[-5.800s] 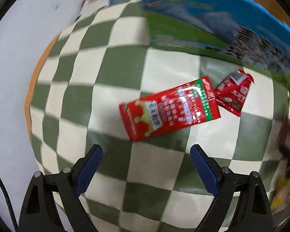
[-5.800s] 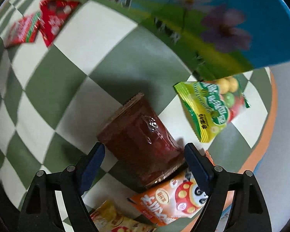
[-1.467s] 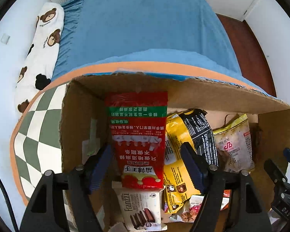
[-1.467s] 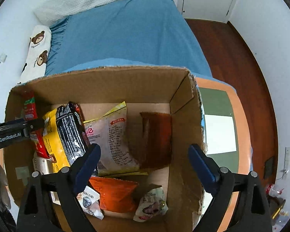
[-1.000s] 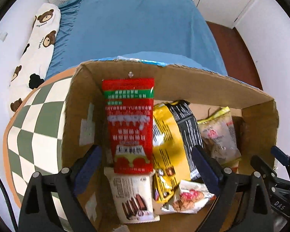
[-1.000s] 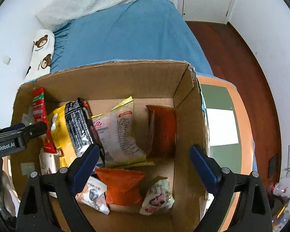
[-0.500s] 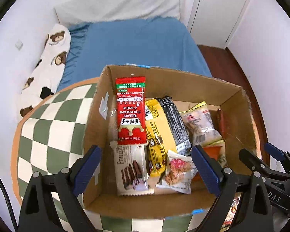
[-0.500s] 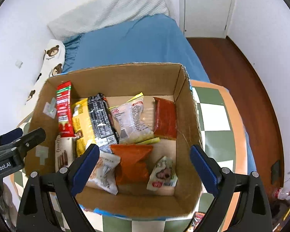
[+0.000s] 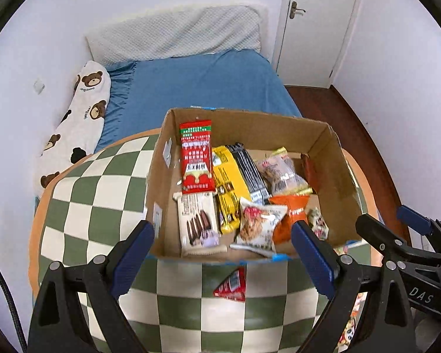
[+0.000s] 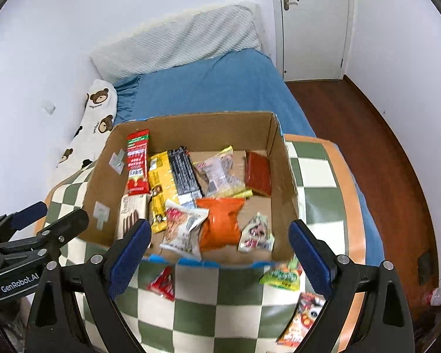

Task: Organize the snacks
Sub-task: 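Grasp the orange panda bag with the left gripper while the right grasps the yellow panda bag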

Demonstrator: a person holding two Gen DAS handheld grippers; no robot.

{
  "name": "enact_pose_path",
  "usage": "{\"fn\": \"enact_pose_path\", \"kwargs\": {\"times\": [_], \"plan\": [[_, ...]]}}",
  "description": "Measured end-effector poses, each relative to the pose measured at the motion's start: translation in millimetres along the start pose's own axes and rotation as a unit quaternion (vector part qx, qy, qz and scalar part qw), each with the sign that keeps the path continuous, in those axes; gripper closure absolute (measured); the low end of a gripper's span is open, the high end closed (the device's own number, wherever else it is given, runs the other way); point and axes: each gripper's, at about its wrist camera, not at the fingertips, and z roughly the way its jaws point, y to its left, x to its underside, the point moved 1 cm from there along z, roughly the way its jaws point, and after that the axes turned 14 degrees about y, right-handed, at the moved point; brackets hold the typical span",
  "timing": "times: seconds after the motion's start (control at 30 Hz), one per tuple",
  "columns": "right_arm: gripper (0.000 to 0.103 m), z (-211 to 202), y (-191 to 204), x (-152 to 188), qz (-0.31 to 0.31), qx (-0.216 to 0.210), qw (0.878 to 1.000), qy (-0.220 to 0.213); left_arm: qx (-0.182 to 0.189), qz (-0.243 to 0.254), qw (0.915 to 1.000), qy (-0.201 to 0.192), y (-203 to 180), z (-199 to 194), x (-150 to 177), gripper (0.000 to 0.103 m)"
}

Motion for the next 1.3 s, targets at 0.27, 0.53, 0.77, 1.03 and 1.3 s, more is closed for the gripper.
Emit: {"fn": "enact_pose_path", "kwargs": {"times": [0.27,0.53,0.77,1.03,1.3], "plan": [[0.007,17,-60,76,0.084,-0.034,0.994,0.061,-0.005,0.038,0.9972,0.065,-20,36,64,0.007],[0.007,68,-147,186,0.221,-0.042,0.960,0.166,-0.011,0.093,0.9807,0.171,-67,113,131,0.007],[0.007,112,-189,263,0.399,-0.140,0.885,0.195,-0.029,0.117,0.9710,0.206,-95,147,159,0.007],[0.043,148,-184,261,0.338,-0.095,0.912,0.211,-0.044,0.147,0.9679,0.199,-123,149,154,0.007],[0.045,112,-219,262,0.264,-0.006,0.945,0.195,-0.010,0.189,0.9606,0.203,-191,150,135,0.007]]}}
